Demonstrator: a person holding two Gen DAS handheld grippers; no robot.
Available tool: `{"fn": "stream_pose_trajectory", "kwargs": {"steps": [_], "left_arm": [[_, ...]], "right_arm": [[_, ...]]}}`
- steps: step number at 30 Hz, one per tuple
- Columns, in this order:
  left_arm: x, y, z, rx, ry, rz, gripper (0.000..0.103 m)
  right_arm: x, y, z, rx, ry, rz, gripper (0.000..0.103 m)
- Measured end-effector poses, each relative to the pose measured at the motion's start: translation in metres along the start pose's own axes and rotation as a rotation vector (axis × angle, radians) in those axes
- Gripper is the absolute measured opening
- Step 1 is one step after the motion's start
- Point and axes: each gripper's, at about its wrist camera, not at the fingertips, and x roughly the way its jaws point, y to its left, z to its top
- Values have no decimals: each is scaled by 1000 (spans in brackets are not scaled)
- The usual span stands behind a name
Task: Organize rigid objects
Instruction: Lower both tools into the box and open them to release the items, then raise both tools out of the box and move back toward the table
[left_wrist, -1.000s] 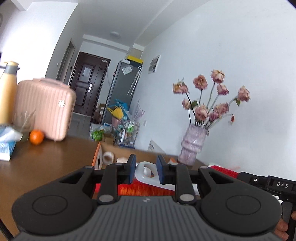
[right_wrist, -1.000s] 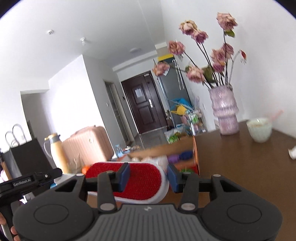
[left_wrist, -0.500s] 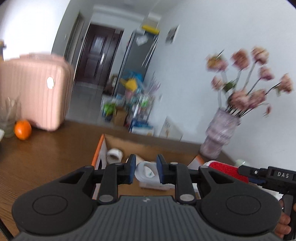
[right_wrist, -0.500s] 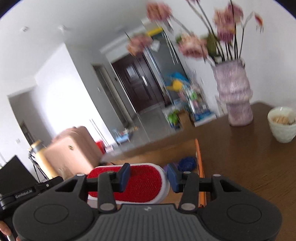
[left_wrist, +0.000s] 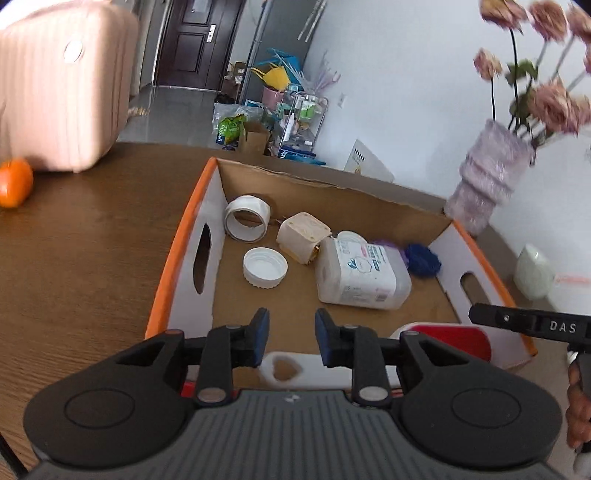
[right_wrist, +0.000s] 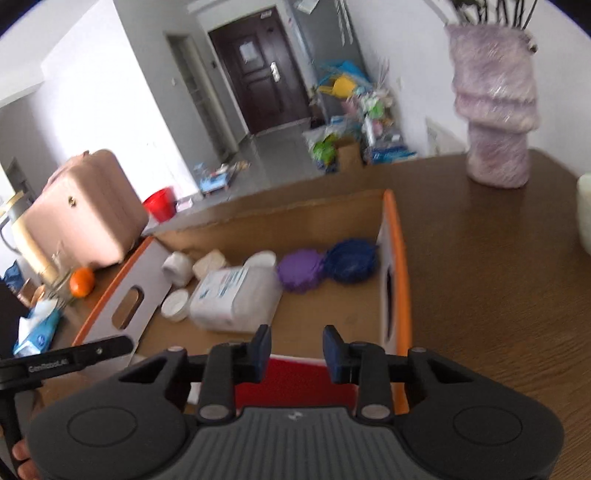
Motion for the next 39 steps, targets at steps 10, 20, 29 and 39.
{"fn": "stream_pose_trajectory", "kwargs": {"steps": [10,20,29,39], "left_arm": [[-50,-35,20,169,-53,76,51],[-160,-72,19,259,-269,127,81],[-242,-82,-9,256,-523,173,103],[-290,-79,-55,280,-625,148,103]], "right_arm": [[-38,19,19,-113,-37,-57,33],[-143,55,17,-195,-199,-57,59],[-236,87,-23,-292,-524,-48,94],[-274,88,-83,-325,-681,-43,103]]}}
